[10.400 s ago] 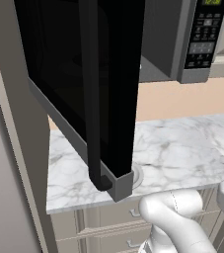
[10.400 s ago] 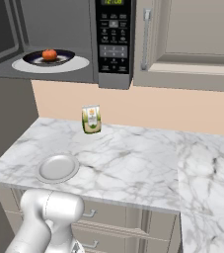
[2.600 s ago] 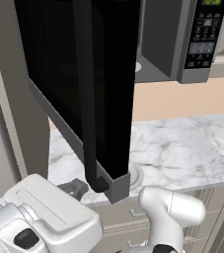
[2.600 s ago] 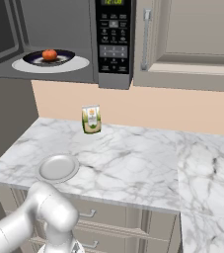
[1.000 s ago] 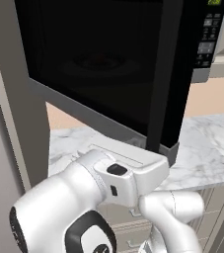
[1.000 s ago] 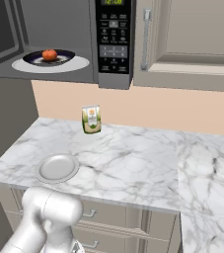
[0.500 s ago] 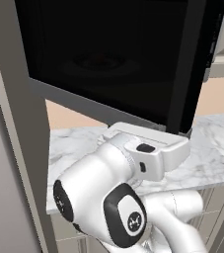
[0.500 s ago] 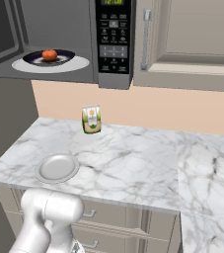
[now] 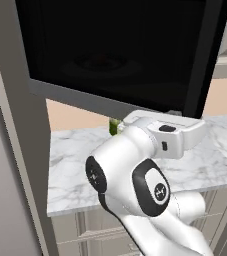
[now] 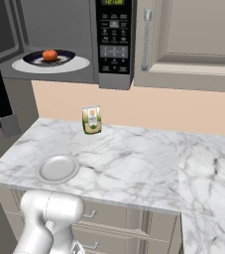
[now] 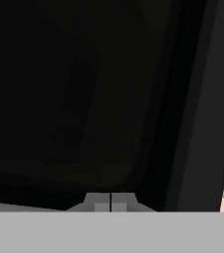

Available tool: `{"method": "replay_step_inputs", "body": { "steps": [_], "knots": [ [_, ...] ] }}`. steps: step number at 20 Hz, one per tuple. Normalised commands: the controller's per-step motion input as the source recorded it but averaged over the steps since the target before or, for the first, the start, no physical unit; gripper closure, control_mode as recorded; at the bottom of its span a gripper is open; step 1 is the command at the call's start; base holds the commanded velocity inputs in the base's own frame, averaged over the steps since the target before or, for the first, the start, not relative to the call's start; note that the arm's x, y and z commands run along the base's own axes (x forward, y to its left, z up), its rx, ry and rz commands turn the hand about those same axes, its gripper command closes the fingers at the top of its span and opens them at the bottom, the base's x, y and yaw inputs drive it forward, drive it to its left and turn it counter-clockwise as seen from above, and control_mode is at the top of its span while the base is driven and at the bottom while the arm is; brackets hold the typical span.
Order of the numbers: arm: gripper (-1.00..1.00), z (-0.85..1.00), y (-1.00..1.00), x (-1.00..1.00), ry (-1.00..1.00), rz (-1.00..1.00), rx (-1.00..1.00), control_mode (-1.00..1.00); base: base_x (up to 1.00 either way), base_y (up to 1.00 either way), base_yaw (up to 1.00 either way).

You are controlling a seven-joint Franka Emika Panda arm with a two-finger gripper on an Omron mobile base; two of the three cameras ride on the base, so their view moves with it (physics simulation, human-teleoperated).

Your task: Pick the squash from the counter and place it in the microwave. Then turn on the microwave.

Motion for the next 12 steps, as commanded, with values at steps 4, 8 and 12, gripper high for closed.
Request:
{"method": "replay_step_inputs", "body": {
  "steps": [4,8,12],
  "knots": [
    [1.0,0.06,-0.44,0.4,0.0,0.0,0.0,-1.0,0.0,0.0,0.0],
    [1.0,0.05,-0.42,0.43,0.0,0.0,0.0,-1.0,0.0,0.0,0.0],
    [1.0,0.05,-0.4,0.46,-0.01,0.0,0.0,-1.0,0.0,0.0,0.0]
  ]
}}
